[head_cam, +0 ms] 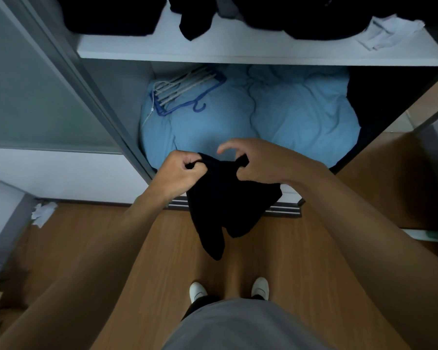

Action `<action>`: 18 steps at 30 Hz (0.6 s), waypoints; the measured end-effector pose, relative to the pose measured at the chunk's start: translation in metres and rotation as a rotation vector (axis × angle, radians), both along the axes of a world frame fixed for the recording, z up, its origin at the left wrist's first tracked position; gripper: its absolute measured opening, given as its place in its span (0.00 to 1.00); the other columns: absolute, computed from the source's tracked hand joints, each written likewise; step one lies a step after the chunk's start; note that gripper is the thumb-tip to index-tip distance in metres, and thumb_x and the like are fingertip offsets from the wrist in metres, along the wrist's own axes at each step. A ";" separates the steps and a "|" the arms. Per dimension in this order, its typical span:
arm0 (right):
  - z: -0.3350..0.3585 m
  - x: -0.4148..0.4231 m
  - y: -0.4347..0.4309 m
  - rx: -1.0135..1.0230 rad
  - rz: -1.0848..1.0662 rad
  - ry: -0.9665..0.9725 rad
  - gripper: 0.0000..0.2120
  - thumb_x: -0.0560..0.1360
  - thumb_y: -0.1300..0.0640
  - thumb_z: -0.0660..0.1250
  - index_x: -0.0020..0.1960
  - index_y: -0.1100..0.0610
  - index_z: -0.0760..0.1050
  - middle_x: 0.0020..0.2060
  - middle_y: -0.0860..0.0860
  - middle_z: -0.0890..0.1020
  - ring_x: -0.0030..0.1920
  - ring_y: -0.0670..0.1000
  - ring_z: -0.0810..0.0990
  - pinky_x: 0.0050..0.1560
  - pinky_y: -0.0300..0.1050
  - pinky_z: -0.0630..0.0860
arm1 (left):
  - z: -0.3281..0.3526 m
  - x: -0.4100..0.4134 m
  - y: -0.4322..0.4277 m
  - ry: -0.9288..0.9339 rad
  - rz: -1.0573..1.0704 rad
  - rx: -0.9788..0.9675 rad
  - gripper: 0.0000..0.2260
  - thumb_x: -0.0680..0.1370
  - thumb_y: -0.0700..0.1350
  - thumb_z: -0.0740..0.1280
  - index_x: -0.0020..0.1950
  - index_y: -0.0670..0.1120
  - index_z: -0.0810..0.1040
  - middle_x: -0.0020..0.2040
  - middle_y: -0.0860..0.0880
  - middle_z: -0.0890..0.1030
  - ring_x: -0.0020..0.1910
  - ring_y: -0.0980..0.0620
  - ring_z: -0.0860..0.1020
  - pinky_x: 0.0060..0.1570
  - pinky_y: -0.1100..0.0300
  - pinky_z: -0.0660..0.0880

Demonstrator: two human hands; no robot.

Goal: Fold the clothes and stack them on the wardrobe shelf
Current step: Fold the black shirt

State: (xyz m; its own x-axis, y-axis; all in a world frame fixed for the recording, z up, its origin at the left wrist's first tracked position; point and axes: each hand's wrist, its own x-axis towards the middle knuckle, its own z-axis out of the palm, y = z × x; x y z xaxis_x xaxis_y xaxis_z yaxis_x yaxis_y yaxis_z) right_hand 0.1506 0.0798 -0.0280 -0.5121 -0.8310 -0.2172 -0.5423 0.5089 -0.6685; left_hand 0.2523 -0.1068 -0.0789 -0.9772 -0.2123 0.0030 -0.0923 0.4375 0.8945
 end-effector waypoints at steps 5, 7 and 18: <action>-0.010 0.001 -0.005 0.130 -0.110 0.088 0.13 0.70 0.66 0.62 0.30 0.55 0.65 0.29 0.51 0.70 0.33 0.49 0.71 0.36 0.46 0.66 | -0.002 0.001 0.003 -0.011 -0.088 0.008 0.14 0.75 0.41 0.62 0.30 0.40 0.68 0.28 0.47 0.68 0.28 0.52 0.66 0.30 0.58 0.61; -0.013 0.005 -0.008 -0.016 -0.264 0.067 0.13 0.70 0.67 0.58 0.29 0.57 0.63 0.27 0.51 0.66 0.31 0.50 0.68 0.35 0.47 0.63 | -0.004 0.004 0.000 0.011 -0.118 0.013 0.13 0.78 0.39 0.64 0.33 0.40 0.74 0.30 0.49 0.73 0.31 0.54 0.72 0.34 0.61 0.67; -0.012 0.023 -0.013 0.001 -0.063 0.168 0.04 0.72 0.55 0.71 0.43 0.50 0.76 0.40 0.46 0.80 0.45 0.49 0.79 0.48 0.50 0.75 | -0.049 0.025 -0.015 0.086 -0.322 -0.082 0.12 0.73 0.40 0.69 0.32 0.36 0.77 0.35 0.40 0.74 0.36 0.42 0.73 0.40 0.53 0.67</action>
State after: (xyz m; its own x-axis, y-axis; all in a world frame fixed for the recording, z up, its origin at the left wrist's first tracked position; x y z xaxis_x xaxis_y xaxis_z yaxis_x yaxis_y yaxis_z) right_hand 0.1741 0.0668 -0.0398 -0.5926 -0.7957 -0.1253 -0.6131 0.5465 -0.5705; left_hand 0.2774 -0.1222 -0.1279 -0.9895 0.1113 0.0926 0.1364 0.5025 0.8538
